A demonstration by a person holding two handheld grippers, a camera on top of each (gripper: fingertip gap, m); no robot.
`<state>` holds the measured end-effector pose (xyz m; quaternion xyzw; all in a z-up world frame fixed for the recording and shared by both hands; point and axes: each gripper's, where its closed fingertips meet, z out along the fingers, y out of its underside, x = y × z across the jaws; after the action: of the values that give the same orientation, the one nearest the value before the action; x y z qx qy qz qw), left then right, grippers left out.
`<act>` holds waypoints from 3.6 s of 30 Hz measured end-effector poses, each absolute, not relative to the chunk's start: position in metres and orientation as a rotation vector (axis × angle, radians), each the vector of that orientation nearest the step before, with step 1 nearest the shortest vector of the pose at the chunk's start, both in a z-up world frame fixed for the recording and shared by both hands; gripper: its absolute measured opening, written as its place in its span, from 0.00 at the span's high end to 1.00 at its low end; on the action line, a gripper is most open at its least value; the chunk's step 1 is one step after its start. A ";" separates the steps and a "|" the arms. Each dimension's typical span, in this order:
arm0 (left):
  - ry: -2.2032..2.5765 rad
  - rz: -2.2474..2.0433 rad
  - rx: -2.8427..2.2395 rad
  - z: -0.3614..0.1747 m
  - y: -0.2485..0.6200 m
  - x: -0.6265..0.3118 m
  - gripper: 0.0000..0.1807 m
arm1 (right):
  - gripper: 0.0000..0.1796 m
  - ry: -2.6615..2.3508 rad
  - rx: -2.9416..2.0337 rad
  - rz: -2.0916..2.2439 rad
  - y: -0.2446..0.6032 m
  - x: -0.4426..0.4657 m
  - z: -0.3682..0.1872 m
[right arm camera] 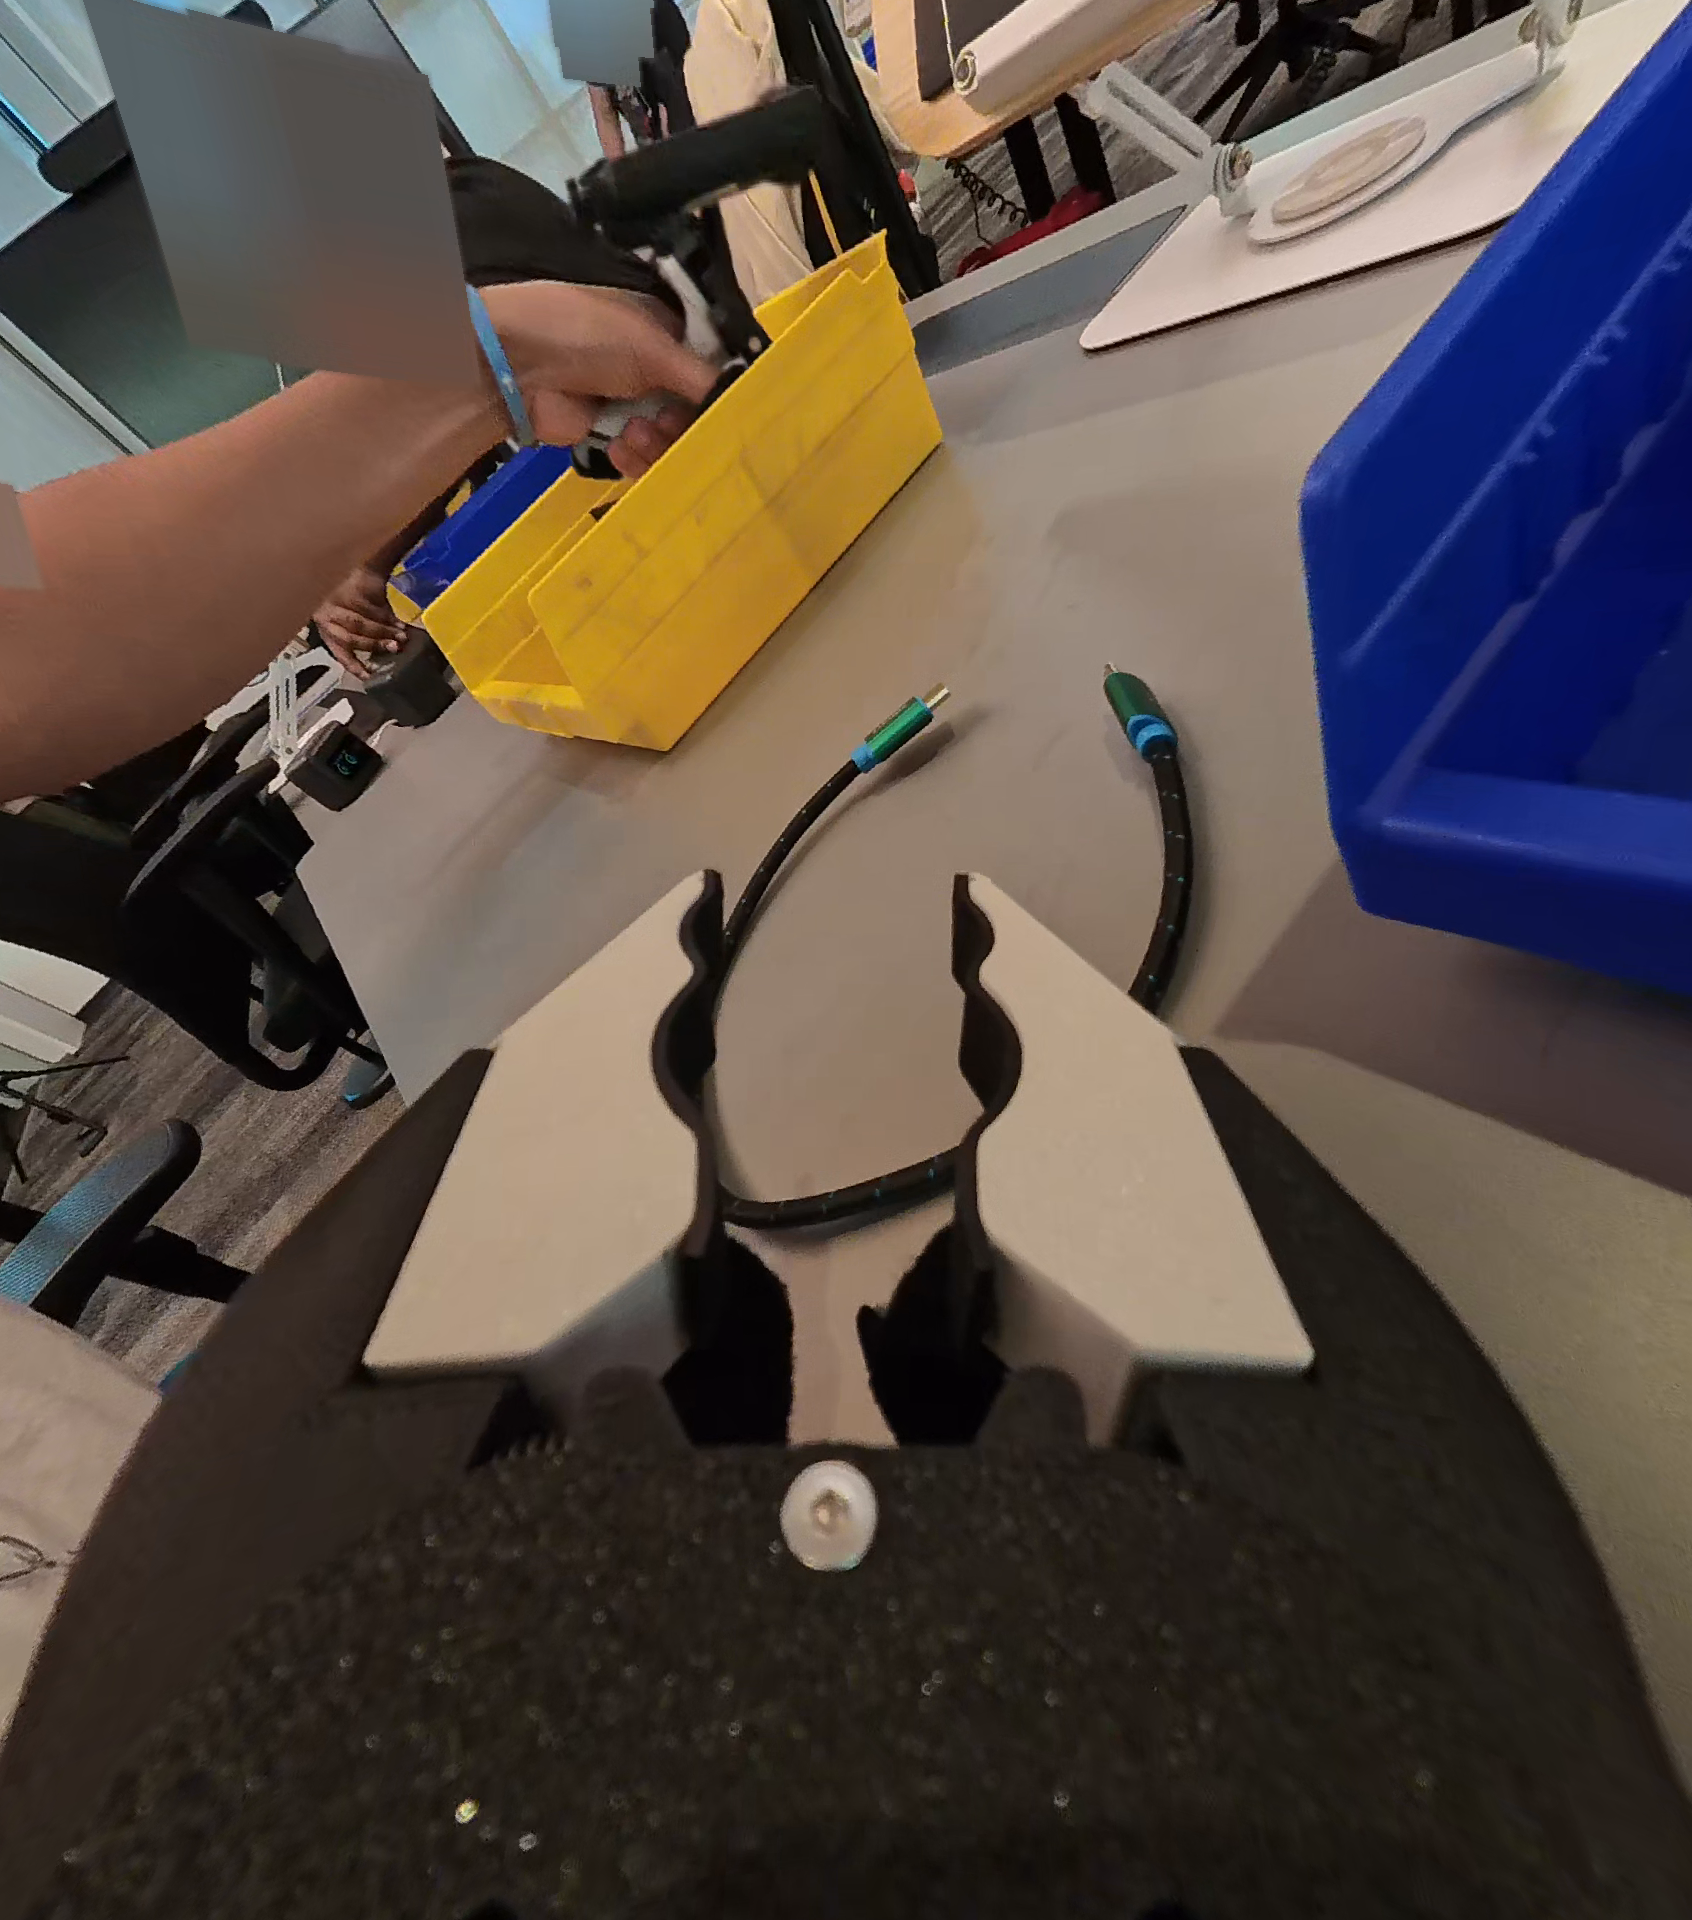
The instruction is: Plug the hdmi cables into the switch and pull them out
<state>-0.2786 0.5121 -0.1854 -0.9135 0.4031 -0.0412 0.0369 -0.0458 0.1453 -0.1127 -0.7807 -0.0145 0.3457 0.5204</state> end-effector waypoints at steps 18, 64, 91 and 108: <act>1.082 -0.088 -2.604 -0.143 0.528 -0.287 0.63 | 0.76 -0.055 -1.858 0.868 0.138 -0.054 -0.107; 1.643 -1.472 -1.509 -0.002 0.191 -0.176 0.64 | 0.60 -0.696 -1.584 0.369 0.214 -0.155 0.004; 1.421 -0.474 -1.469 -0.051 0.235 -0.185 0.92 | 0.63 -0.791 -1.631 0.041 0.201 -0.172 -0.060; 1.373 -0.091 -1.034 -0.061 0.205 -0.185 0.92 | 0.64 -0.457 -1.775 0.703 0.203 -0.189 -0.059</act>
<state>-0.1847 0.2047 -0.0613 -0.4556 0.6048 -0.0400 0.6520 -0.1888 0.2028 -0.0591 -0.7518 -0.1935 0.2978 0.5556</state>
